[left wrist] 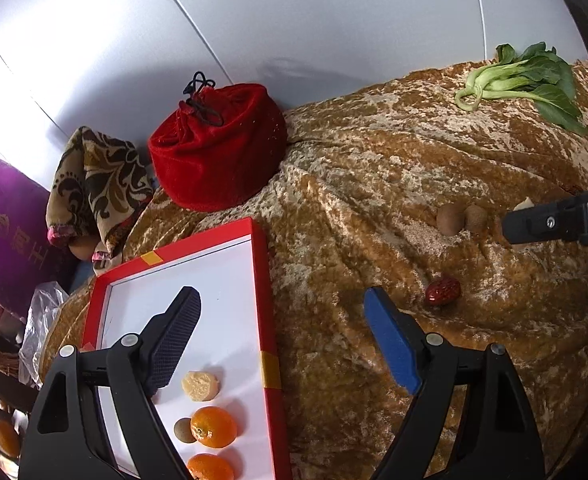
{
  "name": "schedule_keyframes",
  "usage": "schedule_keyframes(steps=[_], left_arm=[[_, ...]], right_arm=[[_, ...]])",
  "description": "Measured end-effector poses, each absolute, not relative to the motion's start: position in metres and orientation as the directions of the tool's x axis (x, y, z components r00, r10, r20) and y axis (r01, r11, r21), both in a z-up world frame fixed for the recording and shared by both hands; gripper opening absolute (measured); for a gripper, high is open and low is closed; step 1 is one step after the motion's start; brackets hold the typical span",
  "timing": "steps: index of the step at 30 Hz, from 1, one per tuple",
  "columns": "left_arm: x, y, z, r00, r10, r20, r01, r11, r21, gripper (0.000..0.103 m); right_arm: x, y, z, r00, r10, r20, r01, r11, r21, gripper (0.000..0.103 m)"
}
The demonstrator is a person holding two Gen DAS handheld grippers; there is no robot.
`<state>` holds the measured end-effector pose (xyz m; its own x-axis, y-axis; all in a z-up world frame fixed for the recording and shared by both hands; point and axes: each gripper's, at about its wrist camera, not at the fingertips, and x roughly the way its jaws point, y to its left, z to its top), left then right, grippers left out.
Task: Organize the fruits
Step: 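Close the right tool on the white fruit cube, then grasp the red jujube date with the left tool while the right tool holds the cube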
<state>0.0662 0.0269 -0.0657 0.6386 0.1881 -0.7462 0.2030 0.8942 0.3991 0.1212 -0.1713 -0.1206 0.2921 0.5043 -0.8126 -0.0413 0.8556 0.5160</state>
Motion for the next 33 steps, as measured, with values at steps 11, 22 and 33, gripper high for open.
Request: schedule_keyframes(steps=[11, 22, 33], left_arm=[[0.065, -0.002, -0.065, 0.673, 0.176, -0.719, 0.227, 0.875, 0.427, 0.085], [0.085, -0.007, -0.085, 0.579, 0.12, -0.806, 0.285, 0.897, 0.338, 0.085], [0.092, 0.007, -0.094, 0.542, 0.032, -0.84, 0.309, 0.922, 0.234, 0.084]], right_arm=[[0.113, -0.206, -0.11, 0.325, 0.478, -0.816, -0.006, 0.864, 0.504, 0.03], [0.109, -0.228, -0.119, 0.313, 0.471, -0.825, 0.037, 0.862, 0.506, 0.03], [0.102, -0.239, -0.125, 0.286, 0.452, -0.845, 0.054, 0.873, 0.485, 0.03]])
